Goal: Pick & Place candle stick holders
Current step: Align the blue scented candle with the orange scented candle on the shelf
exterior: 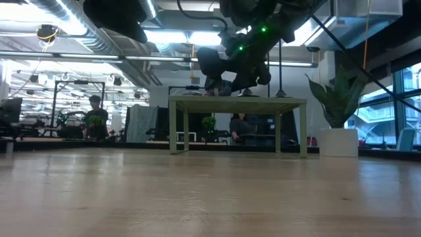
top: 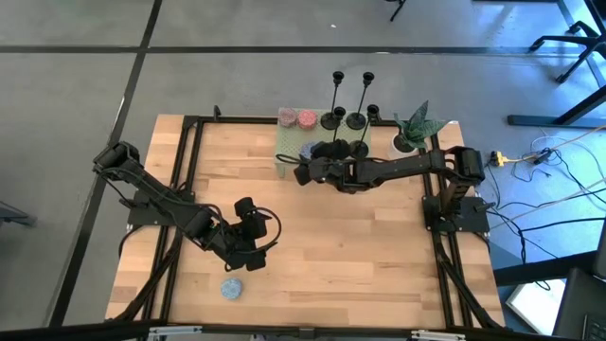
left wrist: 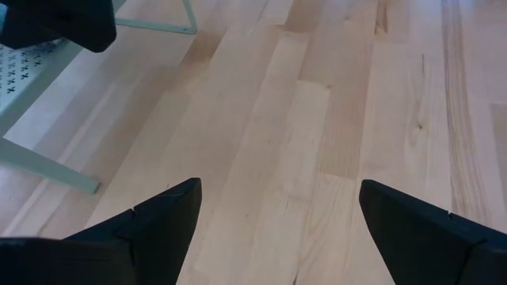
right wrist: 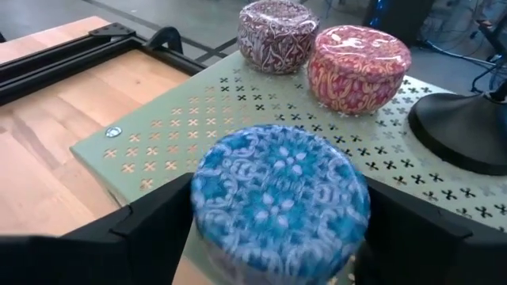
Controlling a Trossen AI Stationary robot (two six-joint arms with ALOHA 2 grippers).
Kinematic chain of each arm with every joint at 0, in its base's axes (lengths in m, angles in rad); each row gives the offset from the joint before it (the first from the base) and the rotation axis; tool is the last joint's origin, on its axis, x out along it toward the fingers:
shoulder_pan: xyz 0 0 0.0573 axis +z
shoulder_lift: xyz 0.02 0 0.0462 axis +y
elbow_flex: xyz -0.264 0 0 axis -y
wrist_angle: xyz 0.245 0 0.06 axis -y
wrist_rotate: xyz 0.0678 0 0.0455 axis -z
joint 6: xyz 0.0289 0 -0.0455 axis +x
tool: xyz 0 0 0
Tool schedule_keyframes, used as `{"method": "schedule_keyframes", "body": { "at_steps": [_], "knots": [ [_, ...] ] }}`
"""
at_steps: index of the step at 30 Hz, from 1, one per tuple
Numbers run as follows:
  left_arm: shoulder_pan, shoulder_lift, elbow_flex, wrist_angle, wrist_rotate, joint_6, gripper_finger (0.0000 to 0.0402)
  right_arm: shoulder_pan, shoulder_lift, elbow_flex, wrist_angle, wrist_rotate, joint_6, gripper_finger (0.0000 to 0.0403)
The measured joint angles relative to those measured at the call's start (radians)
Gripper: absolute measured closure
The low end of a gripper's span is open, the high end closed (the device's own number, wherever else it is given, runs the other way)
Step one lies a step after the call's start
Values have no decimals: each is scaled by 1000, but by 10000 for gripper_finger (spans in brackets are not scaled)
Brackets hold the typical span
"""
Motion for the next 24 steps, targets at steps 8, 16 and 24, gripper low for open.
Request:
{"method": "schedule_keyframes", "body": {
  "at_steps": [8, 16, 24],
  "knots": [
    [0, 0, 0, 0, 0, 0, 61, -7, 0, 0, 1, 1, 0, 57],
    [0, 0, 0, 0, 0, 0, 61, -7, 0, 0, 21, 19, -53, 57],
    [0, 0, 0, 0, 0, -3, 61, -1, 0, 0, 80, 35, -161, 56]
  ]
}}
